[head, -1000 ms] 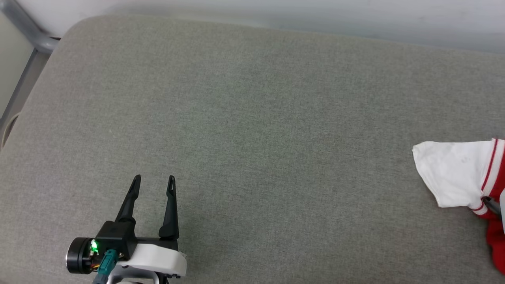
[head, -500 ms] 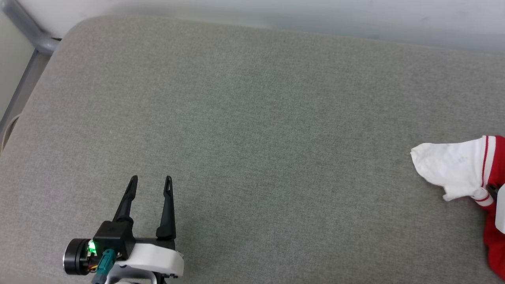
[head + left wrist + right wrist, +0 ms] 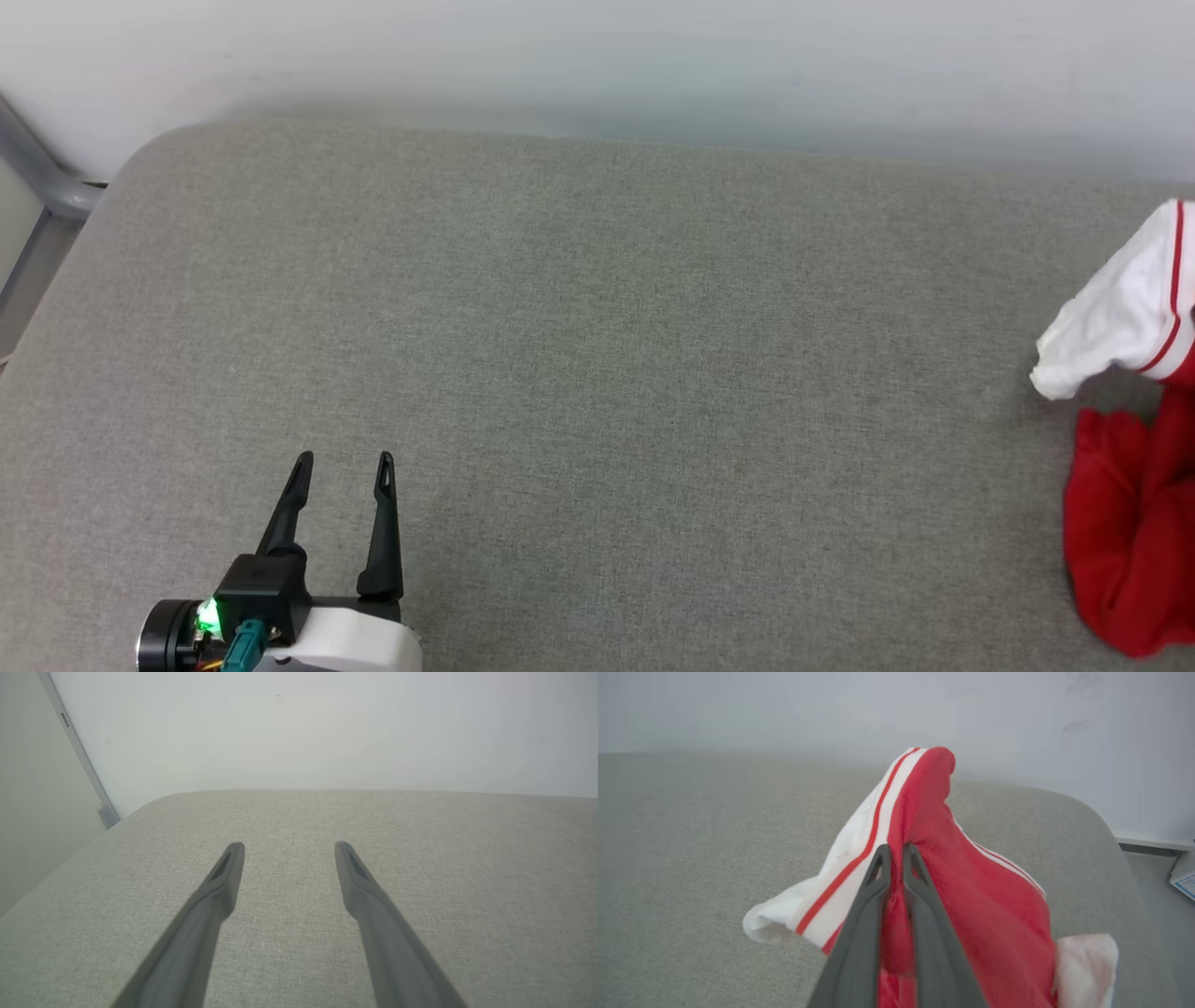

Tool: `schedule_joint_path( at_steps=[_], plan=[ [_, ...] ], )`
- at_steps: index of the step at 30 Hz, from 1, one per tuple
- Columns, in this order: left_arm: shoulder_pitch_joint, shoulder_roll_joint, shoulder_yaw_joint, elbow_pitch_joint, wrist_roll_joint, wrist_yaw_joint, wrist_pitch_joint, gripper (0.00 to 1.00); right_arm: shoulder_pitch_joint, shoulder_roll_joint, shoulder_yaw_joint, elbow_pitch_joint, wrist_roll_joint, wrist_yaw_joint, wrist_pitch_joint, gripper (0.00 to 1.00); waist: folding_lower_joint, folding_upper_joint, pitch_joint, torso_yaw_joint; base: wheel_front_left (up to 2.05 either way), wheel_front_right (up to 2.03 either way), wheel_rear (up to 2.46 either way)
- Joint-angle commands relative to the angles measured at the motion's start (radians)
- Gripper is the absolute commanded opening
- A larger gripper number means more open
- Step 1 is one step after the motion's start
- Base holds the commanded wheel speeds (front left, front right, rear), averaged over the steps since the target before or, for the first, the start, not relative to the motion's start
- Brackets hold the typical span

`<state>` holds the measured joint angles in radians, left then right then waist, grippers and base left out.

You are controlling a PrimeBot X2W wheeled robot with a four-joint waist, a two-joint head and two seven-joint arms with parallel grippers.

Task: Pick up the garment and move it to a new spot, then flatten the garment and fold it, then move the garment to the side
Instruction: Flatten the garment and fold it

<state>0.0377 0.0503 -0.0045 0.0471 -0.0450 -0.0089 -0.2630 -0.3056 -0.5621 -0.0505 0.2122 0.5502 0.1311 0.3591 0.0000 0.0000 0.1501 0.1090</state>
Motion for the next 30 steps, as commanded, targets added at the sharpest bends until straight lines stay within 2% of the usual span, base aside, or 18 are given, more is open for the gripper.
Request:
schedule_joint_path(
  at_steps=[1, 8, 11, 15, 21, 30],
  plan=[
    [0.012, 0.0, 0.004, -0.002, 0.007, -0.006, -0.003, 1.0, 0.02, 0.015, -0.025, -0.064, -0.012, -0.001, -0.007, 0.0, 0.0, 0.0, -0.012, -0.005, 0.0, 0.0, 0.0],
    [0.019, 0.0, 0.008, -0.002, 0.01, -0.008, -0.003, 1.0, 0.051, 0.071, -0.066, -0.275, -0.048, -0.001, 0.029, 0.0, 0.0, 0.0, -0.026, 0.003, 0.0, 0.0, 0.0],
    [0.018, 0.0, 0.007, -0.002, 0.008, -0.008, -0.003, 1.0, 0.048, 0.096, -0.05, -0.323, -0.064, -0.001, 0.044, 0.0, 0.0, 0.0, -0.026, 0.009, 0.0, 0.0, 0.0],
    [0.013, 0.0, 0.001, -0.004, 0.003, -0.006, -0.003, 1.0, 0.015, 0.133, 0.022, -0.361, -0.082, -0.001, 0.07, 0.0, 0.0, 0.0, -0.021, 0.027, 0.0, 0.0, 0.0],
    [-0.005, 0.0, -0.006, -0.004, -0.002, -0.003, -0.003, 1.0, -0.088, 0.161, 0.211, -0.287, -0.095, -0.001, 0.071, 0.0, 0.0, 0.0, -0.002, 0.065, 0.0, 0.0, 0.0],
    [-0.029, 0.0, -0.029, -0.001, -0.026, 0.011, -0.003, 1.0, -0.286, 0.229, 0.533, -0.028, -0.069, -0.001, 0.027, 0.0, 0.0, 0.0, 0.042, 0.126, 0.0, 0.0, 0.0]
  ],
)
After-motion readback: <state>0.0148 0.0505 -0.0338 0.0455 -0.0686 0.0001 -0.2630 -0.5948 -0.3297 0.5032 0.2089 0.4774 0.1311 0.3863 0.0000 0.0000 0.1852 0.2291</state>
